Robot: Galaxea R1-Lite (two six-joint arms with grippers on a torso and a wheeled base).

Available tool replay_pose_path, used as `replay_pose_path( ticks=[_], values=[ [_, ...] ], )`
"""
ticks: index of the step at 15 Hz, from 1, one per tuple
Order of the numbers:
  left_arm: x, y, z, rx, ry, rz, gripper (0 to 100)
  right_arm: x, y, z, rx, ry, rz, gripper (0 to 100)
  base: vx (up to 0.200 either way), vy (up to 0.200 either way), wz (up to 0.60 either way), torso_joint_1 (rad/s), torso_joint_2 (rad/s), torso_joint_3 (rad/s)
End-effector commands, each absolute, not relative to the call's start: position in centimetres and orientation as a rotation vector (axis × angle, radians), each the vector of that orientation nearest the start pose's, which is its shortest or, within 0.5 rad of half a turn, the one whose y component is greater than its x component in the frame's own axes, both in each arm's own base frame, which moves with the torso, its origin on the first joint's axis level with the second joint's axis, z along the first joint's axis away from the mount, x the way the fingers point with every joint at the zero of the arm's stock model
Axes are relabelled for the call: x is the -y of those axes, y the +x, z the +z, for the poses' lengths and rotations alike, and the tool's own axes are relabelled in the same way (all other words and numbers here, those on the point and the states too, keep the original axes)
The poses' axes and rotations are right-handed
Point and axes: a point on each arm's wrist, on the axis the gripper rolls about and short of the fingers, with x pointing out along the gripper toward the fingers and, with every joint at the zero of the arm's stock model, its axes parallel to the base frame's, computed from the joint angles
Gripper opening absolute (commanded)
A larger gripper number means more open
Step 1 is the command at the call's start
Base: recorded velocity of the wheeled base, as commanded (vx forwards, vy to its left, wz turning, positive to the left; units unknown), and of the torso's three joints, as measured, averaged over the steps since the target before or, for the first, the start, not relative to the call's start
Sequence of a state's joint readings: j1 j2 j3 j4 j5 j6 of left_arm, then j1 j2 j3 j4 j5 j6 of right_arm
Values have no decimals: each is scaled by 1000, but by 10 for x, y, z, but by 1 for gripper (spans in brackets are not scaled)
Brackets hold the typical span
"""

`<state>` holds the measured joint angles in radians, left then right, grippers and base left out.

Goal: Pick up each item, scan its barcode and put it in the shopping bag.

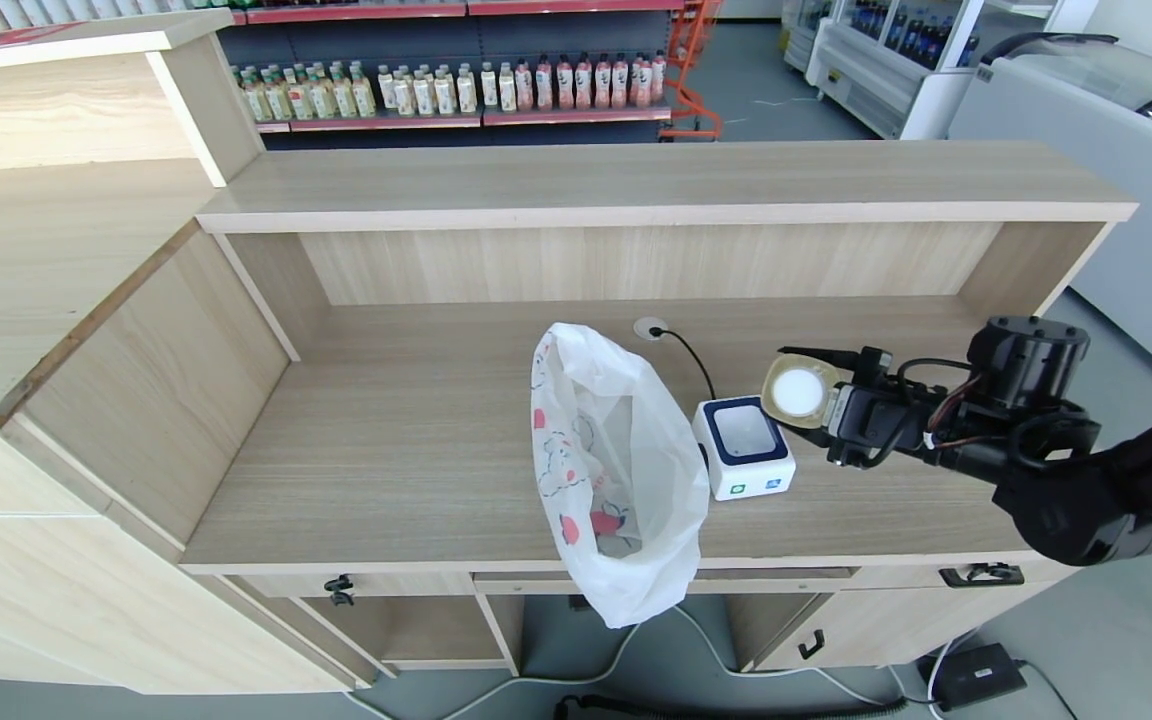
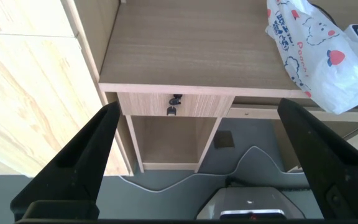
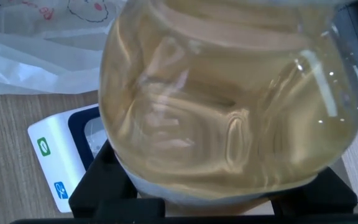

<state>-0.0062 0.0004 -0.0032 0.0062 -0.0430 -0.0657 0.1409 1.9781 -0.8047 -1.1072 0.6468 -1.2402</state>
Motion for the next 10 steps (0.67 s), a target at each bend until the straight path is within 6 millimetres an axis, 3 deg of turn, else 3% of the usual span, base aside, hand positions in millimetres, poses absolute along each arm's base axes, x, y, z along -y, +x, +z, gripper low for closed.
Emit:
replay_pose_path(
  ticks=[1, 10],
  values=[
    [1, -23, 76, -5, -66, -49, 100, -63, 348, 135, 422, -1153, 727, 0, 0, 0, 0, 0, 0, 0],
    [1, -23, 76, -5, -66, -49, 100, -50, 345, 128, 420, -1183, 738, 0, 0, 0, 0, 0, 0, 0]
  ],
)
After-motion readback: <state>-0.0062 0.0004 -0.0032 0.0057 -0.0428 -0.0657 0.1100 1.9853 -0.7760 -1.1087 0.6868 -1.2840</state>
